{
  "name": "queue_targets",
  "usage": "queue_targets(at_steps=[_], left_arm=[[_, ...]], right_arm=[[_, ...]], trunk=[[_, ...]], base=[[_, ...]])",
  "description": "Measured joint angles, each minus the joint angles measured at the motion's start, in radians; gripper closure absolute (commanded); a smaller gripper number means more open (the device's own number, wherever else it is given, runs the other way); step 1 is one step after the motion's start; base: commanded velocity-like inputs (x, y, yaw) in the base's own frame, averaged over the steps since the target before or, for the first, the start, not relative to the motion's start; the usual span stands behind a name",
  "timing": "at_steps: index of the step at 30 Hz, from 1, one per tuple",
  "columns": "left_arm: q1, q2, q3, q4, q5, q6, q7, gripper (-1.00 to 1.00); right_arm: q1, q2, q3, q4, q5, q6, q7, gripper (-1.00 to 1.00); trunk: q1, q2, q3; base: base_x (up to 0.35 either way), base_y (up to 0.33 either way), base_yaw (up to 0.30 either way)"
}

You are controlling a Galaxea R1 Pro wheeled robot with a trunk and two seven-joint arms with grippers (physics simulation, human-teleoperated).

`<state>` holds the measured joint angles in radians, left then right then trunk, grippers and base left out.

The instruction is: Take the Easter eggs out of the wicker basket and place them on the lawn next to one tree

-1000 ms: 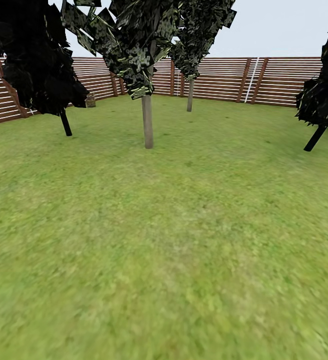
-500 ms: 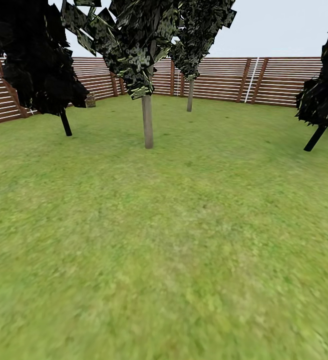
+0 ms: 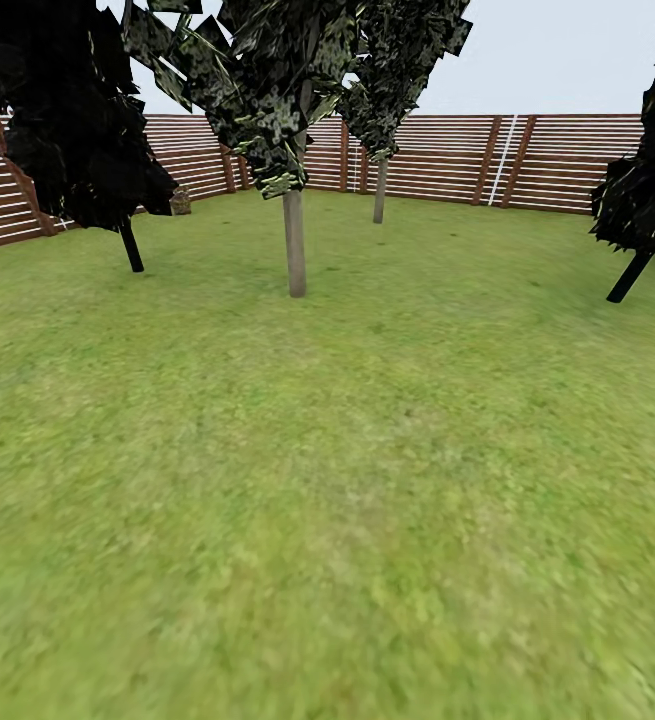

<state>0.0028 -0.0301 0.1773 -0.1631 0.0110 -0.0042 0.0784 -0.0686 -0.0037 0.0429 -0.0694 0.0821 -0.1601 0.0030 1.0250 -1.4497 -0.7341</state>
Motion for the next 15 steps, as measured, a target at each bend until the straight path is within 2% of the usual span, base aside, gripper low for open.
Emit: queue_targets(at_steps=[15], left_arm=[[0.000, -0.001, 0.000, -0.001, -0.001, 0.000, 0.000, -1.00]], right_arm=[[0.000, -0.002, 0.002, 0.000, 0.002, 0.000, 0.000, -1.00]], trunk=[[-0.004, 0.007, 0.003]], base=[[0.000, 0.000, 0.000]])
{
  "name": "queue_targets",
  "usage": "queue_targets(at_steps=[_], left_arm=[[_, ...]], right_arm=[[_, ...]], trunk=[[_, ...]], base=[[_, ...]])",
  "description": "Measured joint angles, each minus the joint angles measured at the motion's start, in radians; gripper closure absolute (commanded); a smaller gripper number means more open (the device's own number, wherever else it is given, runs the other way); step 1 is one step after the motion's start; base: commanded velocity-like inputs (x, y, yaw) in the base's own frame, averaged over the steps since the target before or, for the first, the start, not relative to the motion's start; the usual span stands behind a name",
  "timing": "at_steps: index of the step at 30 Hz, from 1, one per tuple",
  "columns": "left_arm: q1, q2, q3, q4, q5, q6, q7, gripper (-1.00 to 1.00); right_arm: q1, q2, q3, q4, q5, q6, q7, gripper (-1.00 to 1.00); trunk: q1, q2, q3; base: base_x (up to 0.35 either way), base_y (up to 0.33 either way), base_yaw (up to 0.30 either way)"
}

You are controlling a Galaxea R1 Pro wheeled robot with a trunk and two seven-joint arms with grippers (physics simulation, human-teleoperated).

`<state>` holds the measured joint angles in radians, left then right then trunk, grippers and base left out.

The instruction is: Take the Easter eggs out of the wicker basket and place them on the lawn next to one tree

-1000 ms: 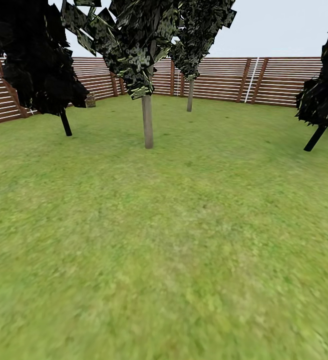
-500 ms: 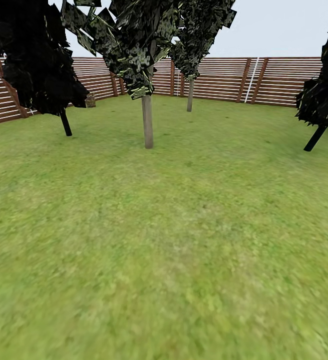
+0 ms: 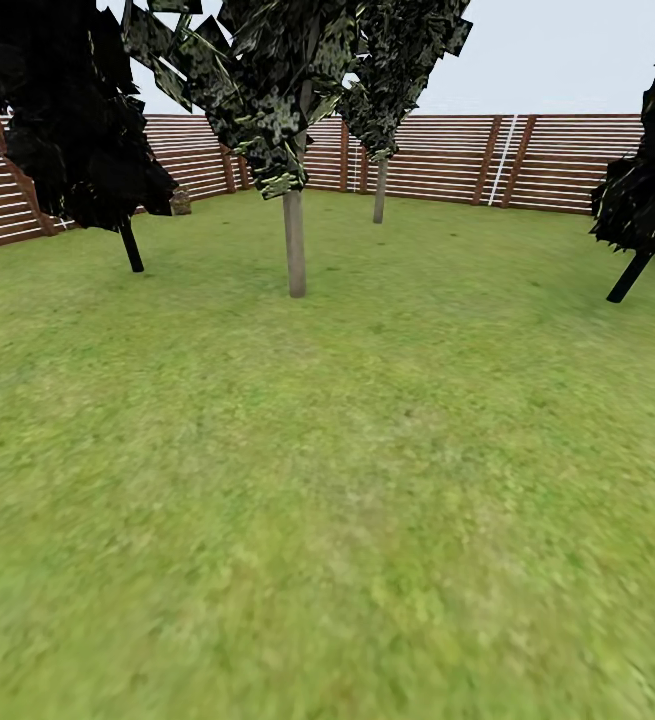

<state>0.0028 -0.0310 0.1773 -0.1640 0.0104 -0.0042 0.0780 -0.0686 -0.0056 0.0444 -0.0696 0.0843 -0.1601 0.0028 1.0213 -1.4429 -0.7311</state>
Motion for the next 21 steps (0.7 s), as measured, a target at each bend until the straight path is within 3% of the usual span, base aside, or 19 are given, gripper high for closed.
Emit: queue_targets(at_steps=[16, 21], left_arm=[[0.000, -0.001, 0.000, 0.001, -0.001, 0.000, 0.001, -1.00], [0.000, 0.000, 0.000, 0.000, -0.001, 0.000, 0.001, -1.00]], right_arm=[[0.000, 0.001, 0.001, 0.001, 0.000, 0.000, 0.000, -1.00], [0.000, 0.001, 0.002, 0.001, 0.001, -0.001, 0.000, -1.00]], trunk=[[-0.061, 0.112, 0.050], [-0.061, 0.112, 0.050]], base=[[0.000, 0.000, 0.000], [0.000, 0.000, 0.000]])
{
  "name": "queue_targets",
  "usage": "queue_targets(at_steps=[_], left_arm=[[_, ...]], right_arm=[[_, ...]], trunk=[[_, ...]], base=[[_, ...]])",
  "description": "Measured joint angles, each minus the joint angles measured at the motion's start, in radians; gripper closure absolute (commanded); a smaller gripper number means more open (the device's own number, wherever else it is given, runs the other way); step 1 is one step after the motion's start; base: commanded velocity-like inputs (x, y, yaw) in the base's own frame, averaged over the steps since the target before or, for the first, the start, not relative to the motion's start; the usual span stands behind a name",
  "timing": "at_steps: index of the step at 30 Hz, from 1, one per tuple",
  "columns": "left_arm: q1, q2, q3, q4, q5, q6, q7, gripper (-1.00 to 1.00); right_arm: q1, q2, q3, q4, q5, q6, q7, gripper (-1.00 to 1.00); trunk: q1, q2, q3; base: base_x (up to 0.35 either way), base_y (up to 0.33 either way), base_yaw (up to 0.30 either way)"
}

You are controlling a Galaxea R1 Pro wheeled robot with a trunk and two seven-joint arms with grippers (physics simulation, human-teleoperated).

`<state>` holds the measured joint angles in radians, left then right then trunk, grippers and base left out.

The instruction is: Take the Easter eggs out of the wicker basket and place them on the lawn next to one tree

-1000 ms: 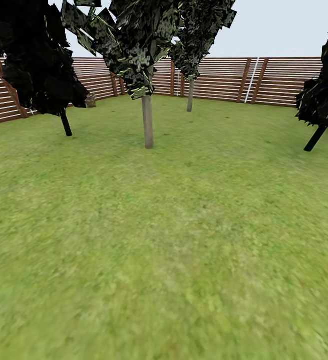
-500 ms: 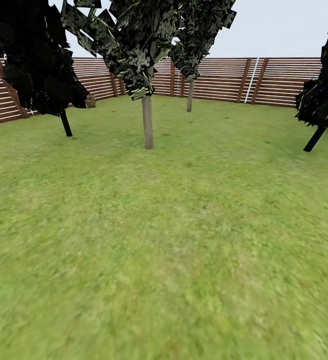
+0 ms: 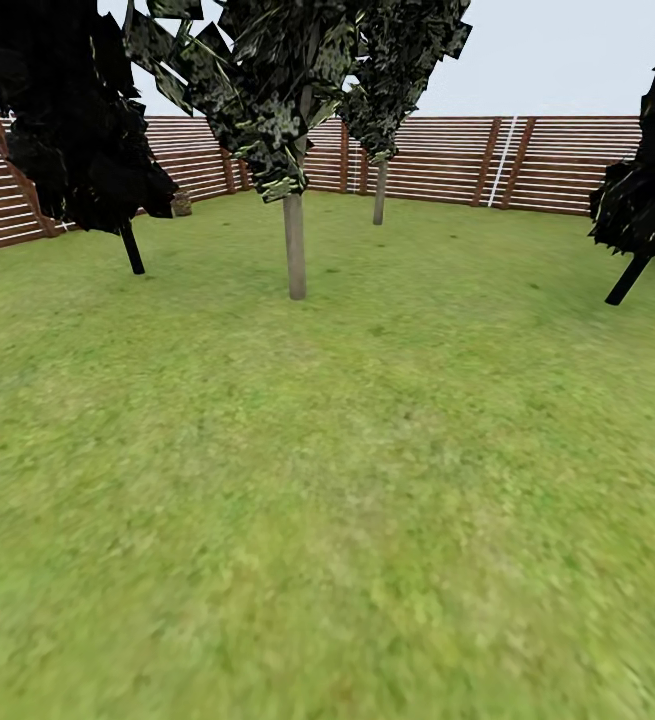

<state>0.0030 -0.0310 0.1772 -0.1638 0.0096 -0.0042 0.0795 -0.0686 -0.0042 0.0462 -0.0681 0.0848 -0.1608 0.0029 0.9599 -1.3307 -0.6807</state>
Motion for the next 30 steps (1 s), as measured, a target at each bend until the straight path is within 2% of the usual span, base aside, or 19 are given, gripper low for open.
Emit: queue_targets(at_steps=[8, 30], left_arm=[[0.000, 0.000, 0.000, 0.003, 0.000, 0.000, 0.000, -1.00], [0.000, 0.000, 0.000, 0.007, 0.000, 0.000, 0.000, -1.00]], right_arm=[[0.000, 0.001, 0.001, 0.003, 0.001, -0.040, 0.001, -1.00], [0.000, 0.006, -0.001, 0.009, -0.001, -0.044, 0.001, -1.00]], trunk=[[0.000, 0.000, 0.010], [0.000, 0.000, 0.045]], base=[[0.000, 0.000, 0.000], [0.000, 0.000, 0.022]])
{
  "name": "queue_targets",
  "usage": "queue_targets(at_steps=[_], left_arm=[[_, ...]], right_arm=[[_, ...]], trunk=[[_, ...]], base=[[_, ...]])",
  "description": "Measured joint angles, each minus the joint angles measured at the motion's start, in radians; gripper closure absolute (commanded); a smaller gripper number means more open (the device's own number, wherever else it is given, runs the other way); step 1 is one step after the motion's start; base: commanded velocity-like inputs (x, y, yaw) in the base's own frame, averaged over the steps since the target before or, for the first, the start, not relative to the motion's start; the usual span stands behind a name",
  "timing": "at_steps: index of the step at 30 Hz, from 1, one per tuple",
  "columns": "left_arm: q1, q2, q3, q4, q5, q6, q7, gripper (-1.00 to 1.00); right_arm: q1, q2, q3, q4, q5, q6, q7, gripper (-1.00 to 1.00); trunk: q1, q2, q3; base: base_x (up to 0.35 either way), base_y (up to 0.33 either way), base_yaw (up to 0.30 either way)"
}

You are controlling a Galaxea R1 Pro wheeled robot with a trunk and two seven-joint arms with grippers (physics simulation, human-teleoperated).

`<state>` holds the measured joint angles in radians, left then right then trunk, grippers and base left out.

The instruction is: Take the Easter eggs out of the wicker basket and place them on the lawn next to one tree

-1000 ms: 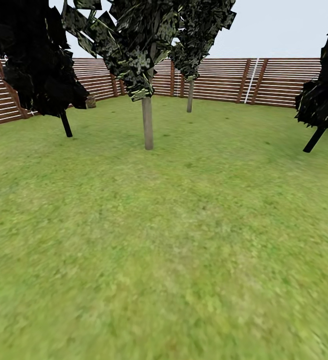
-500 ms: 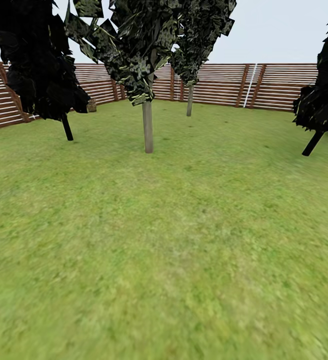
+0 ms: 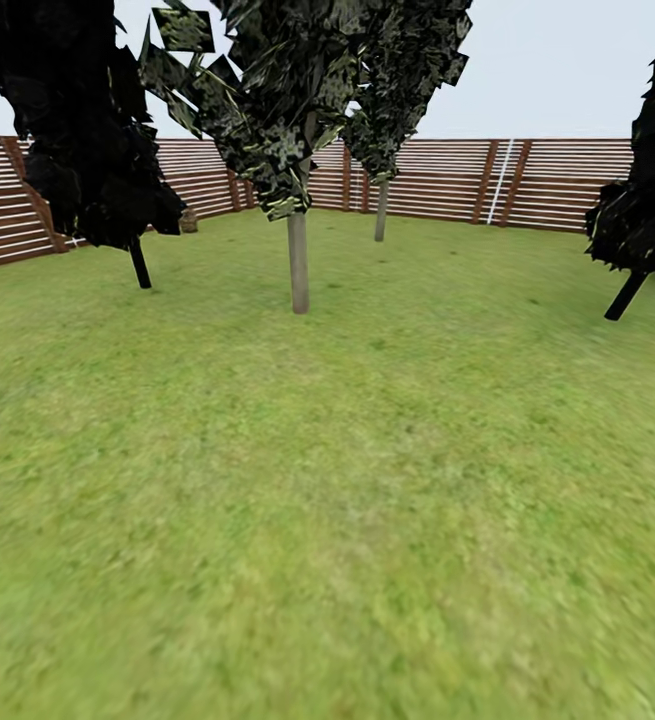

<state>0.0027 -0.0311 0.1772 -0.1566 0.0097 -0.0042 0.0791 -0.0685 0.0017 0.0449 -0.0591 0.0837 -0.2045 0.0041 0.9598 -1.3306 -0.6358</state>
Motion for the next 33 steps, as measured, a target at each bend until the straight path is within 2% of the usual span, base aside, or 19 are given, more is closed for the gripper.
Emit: queue_targets(at_steps=[33], left_arm=[[0.000, -0.001, 0.000, 0.000, 0.000, 0.000, 0.000, -1.00]], right_arm=[[0.000, -0.002, 0.001, 0.000, 0.002, 0.000, 0.000, -1.00]], trunk=[[0.000, 0.000, 0.040]], base=[[0.009, 0.000, 0.204]])
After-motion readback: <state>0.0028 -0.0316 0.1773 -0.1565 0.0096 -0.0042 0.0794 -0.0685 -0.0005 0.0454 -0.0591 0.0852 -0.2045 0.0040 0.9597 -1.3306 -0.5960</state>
